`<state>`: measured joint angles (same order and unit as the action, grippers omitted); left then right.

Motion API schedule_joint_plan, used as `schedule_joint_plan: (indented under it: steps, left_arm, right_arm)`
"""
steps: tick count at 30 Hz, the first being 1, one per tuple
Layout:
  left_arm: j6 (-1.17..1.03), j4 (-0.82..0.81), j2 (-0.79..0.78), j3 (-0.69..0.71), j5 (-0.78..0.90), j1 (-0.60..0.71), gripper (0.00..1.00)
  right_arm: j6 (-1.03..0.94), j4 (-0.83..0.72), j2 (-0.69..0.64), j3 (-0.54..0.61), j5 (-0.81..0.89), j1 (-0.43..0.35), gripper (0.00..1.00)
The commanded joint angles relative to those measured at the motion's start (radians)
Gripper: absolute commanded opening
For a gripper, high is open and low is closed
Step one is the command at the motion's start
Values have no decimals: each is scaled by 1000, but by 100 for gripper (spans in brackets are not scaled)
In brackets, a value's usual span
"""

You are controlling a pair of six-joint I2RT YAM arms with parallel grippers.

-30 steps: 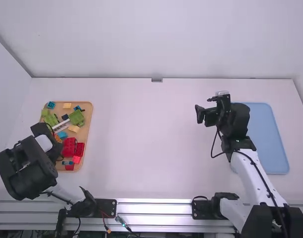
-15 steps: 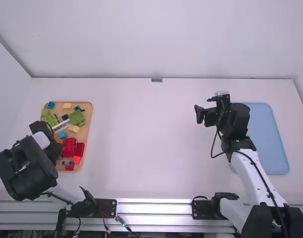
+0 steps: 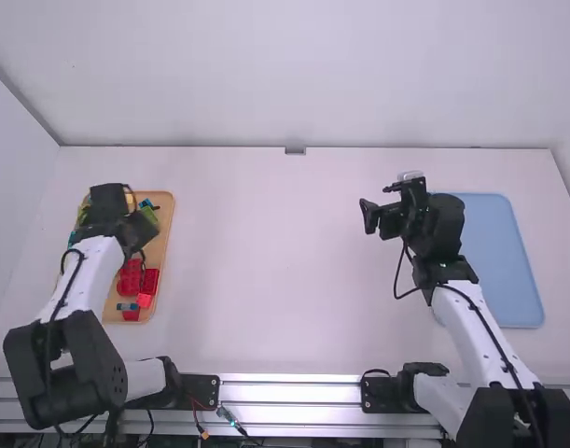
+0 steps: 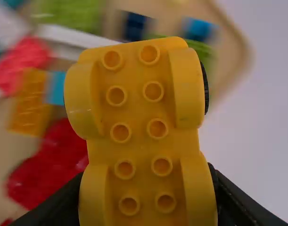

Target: Assemble lego blocks to make yellow taxi

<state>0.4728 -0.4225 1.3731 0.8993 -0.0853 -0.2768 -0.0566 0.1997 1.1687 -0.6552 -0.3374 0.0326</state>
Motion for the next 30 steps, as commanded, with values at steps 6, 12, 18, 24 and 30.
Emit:
schedule_joint_plan:
  steps: [6,12,18,24,30]
  left_arm:
    - [-709,-41,-48,20,277,388,16]
    - [-1048,-35,23,19,310,620,16]
    - [-1221,-73,195,89,302,747,1]
    - [-1433,-130,369,191,312,782,1]
    - [-1469,-77,437,188,330,777,1]
  right_arm:
    - [2,1,8,-39,-6,8,99]
    - [8,0,8,-39,-7,8,99]
    - [7,-20,-2,-39,-7,11,99]
    - [4,-45,-28,-39,-6,12,99]
    - [5,-50,-45,-39,-6,12,99]
